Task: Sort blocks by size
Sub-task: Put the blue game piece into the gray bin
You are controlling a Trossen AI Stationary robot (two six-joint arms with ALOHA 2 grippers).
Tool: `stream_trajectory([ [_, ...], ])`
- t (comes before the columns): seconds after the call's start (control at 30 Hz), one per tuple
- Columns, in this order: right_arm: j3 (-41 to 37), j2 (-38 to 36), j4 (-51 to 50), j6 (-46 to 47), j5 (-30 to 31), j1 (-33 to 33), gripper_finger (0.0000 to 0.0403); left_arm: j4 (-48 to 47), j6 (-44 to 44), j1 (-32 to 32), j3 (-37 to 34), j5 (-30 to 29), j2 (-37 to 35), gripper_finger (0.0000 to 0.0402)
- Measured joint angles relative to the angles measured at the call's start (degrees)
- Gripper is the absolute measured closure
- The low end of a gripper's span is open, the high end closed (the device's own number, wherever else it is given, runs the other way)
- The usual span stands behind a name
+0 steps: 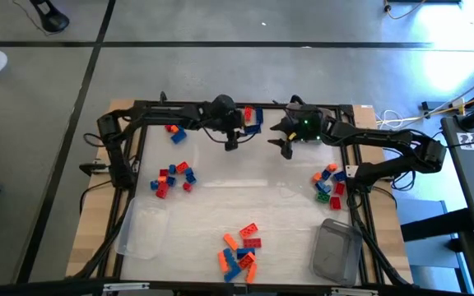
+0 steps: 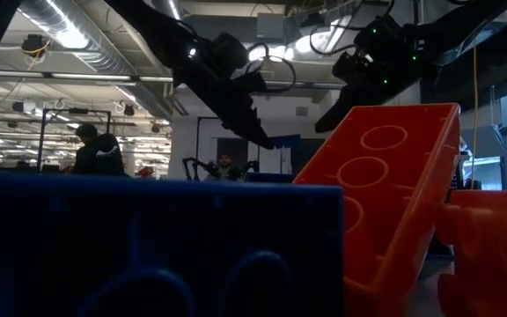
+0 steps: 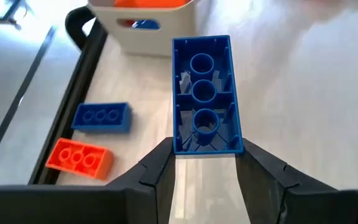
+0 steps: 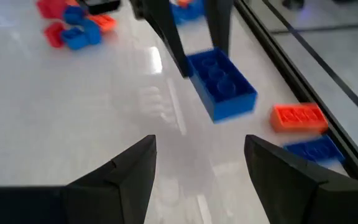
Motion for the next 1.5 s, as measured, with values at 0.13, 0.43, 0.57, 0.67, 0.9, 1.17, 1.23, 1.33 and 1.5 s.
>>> stream_trajectory([
  [0.13, 0.00, 0.00, 2.32, -1.69, 1.62, 2.64, 0.0162, 0.93, -0.04, -2.16, -1.06, 0.05, -1.18, 0.0271],
  [0.43, 0.00, 0.00, 3.12, -3.18, 2.97, 5.45, 0.0162, 2.00, 0.25, -5.90, -1.07, -0.02, -2.14, 0.0270],
  [0.57, 0.00, 0.09, 3.21, -3.70, 2.16, 5.44, 0.0162, 3.15, 0.27, -6.71, -1.07, -0.02, -2.23, 0.0270],
  [0.67, 0.00, 0.28, 3.07, -3.68, 2.10, 5.43, 0.0162, 3.18, 0.36, -7.36, -1.07, -0.17, -2.23, 0.0270],
  [0.9, 0.00, 0.28, 3.37, -3.65, 0.95, 5.44, 0.0162, 4.92, 0.47, -8.59, -1.07, -0.35, -2.23, 0.0270],
  [1.17, 0.00, 0.33, 4.08, -2.92, -1.29, 5.43, 0.0182, 6.11, 0.42, -8.89, -1.07, -0.02, -2.23, 0.0270],
  [1.23, 0.00, 0.33, 4.12, -2.92, -1.29, 5.43, 0.0204, 6.29, 0.36, -8.85, -1.07, -0.04, -2.23, 0.0270],
  [1.33, 0.00, 0.33, 4.12, -2.92, -1.55, 5.43, 0.0242, 6.53, 0.31, -8.83, -1.07, -0.22, -2.23, 0.0270],
  [1.5, 0.00, 0.33, 4.07, -3.00, -1.57, 5.43, 0.0265, 6.54, 0.10, -8.83, -1.07, -0.22, -2.23, 0.0265],
])
